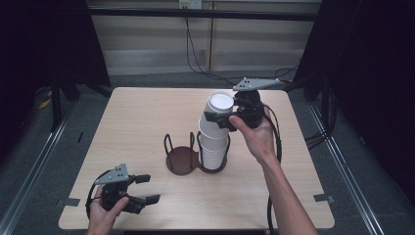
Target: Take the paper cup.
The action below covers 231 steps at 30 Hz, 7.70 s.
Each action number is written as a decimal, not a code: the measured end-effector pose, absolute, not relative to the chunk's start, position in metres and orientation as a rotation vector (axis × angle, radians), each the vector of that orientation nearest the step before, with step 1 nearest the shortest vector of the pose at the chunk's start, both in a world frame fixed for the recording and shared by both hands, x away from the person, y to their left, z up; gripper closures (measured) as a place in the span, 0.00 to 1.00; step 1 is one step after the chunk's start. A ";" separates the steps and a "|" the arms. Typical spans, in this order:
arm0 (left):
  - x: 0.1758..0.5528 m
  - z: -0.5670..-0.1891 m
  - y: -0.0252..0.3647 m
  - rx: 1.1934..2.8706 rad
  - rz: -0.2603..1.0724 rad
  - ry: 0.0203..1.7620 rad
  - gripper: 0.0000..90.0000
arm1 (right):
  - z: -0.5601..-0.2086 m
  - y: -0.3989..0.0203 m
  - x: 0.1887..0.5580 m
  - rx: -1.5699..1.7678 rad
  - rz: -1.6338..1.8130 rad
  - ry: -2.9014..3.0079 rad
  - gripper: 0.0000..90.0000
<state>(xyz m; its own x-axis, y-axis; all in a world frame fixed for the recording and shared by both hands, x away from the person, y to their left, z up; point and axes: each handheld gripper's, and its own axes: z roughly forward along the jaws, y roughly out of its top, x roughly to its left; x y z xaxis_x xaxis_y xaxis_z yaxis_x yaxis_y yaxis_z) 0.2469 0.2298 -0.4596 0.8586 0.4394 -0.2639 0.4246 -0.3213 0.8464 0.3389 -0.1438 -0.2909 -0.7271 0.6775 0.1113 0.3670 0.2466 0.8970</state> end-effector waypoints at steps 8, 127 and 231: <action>0.248 -0.462 0.228 1.973 -0.014 0.630 0.18 | -0.285 -0.147 0.336 0.953 1.520 2.199 0.24; 0.246 -0.409 0.163 1.835 0.012 0.346 0.18 | -0.354 -0.158 0.240 0.828 1.740 2.354 0.25; 0.249 -0.415 0.160 2.088 0.021 0.355 0.22 | -0.379 -0.122 0.251 0.735 1.807 2.558 0.15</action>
<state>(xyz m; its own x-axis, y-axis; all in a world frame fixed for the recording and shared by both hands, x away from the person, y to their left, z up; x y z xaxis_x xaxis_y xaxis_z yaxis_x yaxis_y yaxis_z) 0.2491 0.1601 -0.4146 0.9572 0.2596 -0.1281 0.2426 -0.4777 0.8444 0.2508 -0.1222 -0.3786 -0.8929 0.3205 0.3162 0.4052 0.2660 0.8747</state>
